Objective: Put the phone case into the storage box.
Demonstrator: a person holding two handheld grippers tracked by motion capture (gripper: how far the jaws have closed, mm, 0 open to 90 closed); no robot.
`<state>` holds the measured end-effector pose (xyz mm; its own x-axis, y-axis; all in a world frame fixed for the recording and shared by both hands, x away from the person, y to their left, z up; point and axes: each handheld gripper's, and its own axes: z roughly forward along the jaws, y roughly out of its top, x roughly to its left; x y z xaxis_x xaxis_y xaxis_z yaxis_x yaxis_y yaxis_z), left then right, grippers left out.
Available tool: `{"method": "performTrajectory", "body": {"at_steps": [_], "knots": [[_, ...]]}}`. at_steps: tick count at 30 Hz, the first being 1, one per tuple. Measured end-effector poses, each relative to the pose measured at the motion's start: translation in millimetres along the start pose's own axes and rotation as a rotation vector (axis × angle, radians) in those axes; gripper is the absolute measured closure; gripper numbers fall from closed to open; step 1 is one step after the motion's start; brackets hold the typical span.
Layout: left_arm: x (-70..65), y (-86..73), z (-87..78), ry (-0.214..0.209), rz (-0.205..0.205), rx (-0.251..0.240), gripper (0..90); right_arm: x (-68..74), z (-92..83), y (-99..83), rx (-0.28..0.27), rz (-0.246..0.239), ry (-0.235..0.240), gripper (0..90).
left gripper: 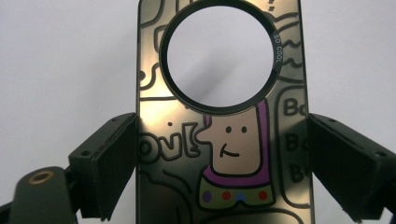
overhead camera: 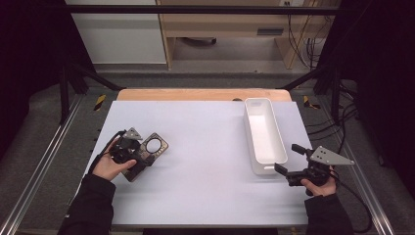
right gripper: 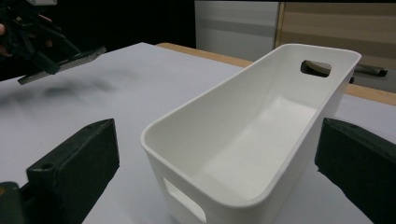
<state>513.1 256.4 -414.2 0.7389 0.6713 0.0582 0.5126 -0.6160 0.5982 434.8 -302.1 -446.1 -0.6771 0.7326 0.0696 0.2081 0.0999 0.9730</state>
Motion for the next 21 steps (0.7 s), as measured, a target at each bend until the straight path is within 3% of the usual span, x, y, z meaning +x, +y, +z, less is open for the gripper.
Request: {"method": "performTrajectory", "body": {"at_steps": [9,21], "knots": [[-17.4,4.9,-5.9,-0.019,0.024,-0.070,11.4,0.1,0.2,0.0,0.004,-0.003,0.002,0.3],[-38.7,9.4,-10.0,-0.054,0.072,-0.113,11.3,0.1,-0.3,0.3,0.002,-0.007,0.005,0.3]]}}
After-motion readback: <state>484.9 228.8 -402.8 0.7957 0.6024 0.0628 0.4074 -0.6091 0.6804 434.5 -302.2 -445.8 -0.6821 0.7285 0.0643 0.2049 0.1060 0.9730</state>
